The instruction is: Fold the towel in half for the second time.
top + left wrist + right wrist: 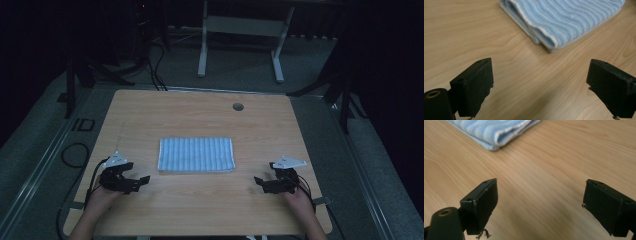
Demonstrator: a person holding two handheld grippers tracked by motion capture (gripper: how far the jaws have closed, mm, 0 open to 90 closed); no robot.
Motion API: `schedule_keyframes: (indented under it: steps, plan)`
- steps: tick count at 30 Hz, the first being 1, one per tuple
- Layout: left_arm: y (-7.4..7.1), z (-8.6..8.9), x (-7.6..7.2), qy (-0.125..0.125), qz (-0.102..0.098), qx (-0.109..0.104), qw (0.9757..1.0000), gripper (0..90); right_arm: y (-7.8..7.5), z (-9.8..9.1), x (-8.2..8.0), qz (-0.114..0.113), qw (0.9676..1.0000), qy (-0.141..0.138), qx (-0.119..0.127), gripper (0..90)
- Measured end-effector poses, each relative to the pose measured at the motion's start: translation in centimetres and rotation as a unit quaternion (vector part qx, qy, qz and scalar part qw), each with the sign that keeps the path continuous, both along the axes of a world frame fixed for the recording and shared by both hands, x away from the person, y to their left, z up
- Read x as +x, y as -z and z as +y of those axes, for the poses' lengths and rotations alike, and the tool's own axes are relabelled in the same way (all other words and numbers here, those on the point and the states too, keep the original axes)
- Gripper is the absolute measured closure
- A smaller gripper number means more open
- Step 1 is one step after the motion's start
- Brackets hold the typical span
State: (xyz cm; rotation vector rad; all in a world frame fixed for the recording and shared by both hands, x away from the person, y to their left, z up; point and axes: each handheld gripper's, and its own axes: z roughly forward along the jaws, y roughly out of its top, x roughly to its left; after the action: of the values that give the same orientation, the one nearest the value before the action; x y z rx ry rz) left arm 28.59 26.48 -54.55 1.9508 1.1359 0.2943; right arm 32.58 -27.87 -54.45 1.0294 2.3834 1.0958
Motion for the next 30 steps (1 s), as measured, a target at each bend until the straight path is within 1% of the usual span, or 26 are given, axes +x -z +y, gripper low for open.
schedule_keyframes:
  steps: [1,3,4,6,7,8,9,13,14,15,17,19,20,21,22,24,25,26,27,29,30]
  plan:
    - [0.2,0.3,-0.3,-0.006,0.002,0.000,1.0000,7.1,0.1,-0.3,-0.2,-0.002,1.0000,0.003,0.002,12.4]
    - [0.4,0.7,-0.8,-0.011,0.002,-0.004,0.9999,7.1,0.1,-1.0,-0.8,-0.017,0.9996,0.022,0.003,12.6]
    - [0.5,0.9,-1.0,-0.014,0.002,0.002,0.9999,7.1,0.0,-1.4,-0.9,-0.019,0.9994,0.030,0.006,12.6]
    - [0.5,1.2,-1.5,-0.018,-0.004,0.005,0.9998,7.1,0.1,-2.1,-1.1,-0.025,0.9984,0.050,-0.003,13.1]
    - [0.5,1.3,-1.8,-0.022,-0.006,0.005,0.9997,7.1,0.1,-2.3,-1.2,-0.023,0.9981,0.057,0.001,13.1]
    - [0.6,1.4,-2.0,-0.022,-0.010,0.003,0.9997,7.1,0.2,-2.8,-1.4,-0.018,0.9976,0.066,0.010,13.1]
    - [0.6,1.5,-2.3,-0.023,-0.008,0.002,0.9997,7.1,0.1,-3.0,-1.7,-0.020,0.9970,0.073,0.016,13.1]
    - [0.8,1.8,-3.1,-0.028,-0.011,0.000,0.9995,7.1,-0.1,-3.9,-2.7,-0.034,0.9951,0.091,0.017,13.1]
    - [0.8,1.9,-3.2,-0.030,-0.007,-0.001,0.9995,7.1,0.0,-4.2,-3.1,-0.041,0.9941,0.100,0.013,13.1]
    - [0.9,1.9,-3.4,-0.030,-0.007,0.003,0.9995,7.2,0.0,-4.5,-3.3,-0.042,0.9930,0.110,0.012,13.1]
    - [0.9,1.9,-3.7,-0.033,-0.009,0.000,0.9994,7.1,0.1,-5.1,-3.6,-0.042,0.9915,0.123,0.011,13.1]
    - [1.1,1.9,-4.1,-0.037,-0.010,-0.002,0.9993,7.1,0.1,-5.7,-3.9,-0.044,0.9892,0.140,0.005,13.1]
    - [1.1,1.9,-4.2,-0.037,-0.009,0.002,0.9993,7.1,0.1,-6.1,-4.1,-0.042,0.9878,0.149,0.007,13.1]
    - [1.2,1.9,-4.3,-0.039,-0.011,0.002,0.9992,7.1,0.1,-6.3,-4.2,-0.041,0.9870,0.155,0.011,13.1]
    - [1.2,1.9,-4.4,-0.040,-0.012,0.002,0.9991,7.1,0.1,-6.7,-4.3,-0.045,0.9855,0.163,0.020,13.1]
    - [1.1,2.0,-4.5,-0.044,-0.019,0.003,0.9988,7.1,0.0,-7.0,-4.5,-0.048,0.9845,0.168,0.019,13.1]
    - [1.1,2.1,-4.6,-0.045,-0.022,0.010,0.9987,7.1,0.0,-7.1,-4.6,-0.049,0.9836,0.172,0.022,13.0]
    - [1.0,2.2,-4.7,-0.045,-0.025,0.013,0.9986,7.2,0.1,-7.4,-4.8,-0.055,0.9813,0.182,0.028,12.9]
    - [1.0,2.4,-4.7,-0.048,-0.030,0.014,0.9983,7.1,0.2,-7.6,-5.0,-0.061,0.9798,0.188,0.028,12.9]
    - [1.0,2.8,-4.7,-0.056,-0.031,0.007,0.9979,7.1,0.2,-8.1,-5.3,-0.064,0.9778,0.195,0.040,12.8]
    - [1.0,2.9,-4.8,-0.061,-0.032,0.009,0.9976,7.1,0.1,-8.4,-5.4,-0.068,0.9766,0.199,0.048,12.8]
